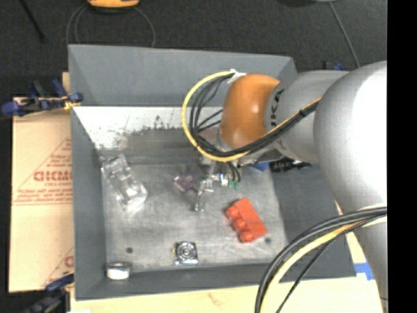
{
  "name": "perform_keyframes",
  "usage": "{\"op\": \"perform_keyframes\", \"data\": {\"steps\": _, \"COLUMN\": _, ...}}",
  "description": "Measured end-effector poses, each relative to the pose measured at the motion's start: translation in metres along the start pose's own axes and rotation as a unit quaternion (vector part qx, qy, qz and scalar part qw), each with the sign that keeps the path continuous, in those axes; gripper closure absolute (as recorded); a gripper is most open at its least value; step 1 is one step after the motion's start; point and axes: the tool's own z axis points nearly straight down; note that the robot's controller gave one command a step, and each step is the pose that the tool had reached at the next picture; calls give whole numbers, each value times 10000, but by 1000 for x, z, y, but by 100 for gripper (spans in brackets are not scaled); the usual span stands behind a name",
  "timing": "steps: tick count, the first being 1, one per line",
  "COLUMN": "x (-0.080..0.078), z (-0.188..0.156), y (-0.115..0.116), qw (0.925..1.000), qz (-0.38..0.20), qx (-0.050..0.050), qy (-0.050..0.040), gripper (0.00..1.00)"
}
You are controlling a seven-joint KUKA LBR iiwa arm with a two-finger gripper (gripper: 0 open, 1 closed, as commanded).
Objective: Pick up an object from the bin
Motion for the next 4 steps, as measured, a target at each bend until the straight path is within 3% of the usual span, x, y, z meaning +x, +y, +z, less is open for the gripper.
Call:
{"op": "perform_keyframes", "data": {"steps": 1, "x": 7, "z": 0, "y": 10, "qw": 9994, "qz": -338, "qx": 9, "qy": 19, "gripper": 0}}
{"op": "perform_keyframes", "data": {"steps": 2, "x": 8, "z": -1, "y": 12, "qw": 9994, "qz": -344, "qx": -7, "qy": 32, "gripper": 100}}
{"op": "perform_keyframes", "data": {"steps": 3, "x": 1, "z": -121, "y": 16, "qw": 9860, "qz": -1668, "qx": -12, "qy": 34, "gripper": 100}}
{"op": "perform_keyframes", "data": {"steps": 4, "x": 6, "z": -219, "y": 25, "qw": 9719, "qz": -2352, "qx": -18, "qy": 24, "gripper": 100}}
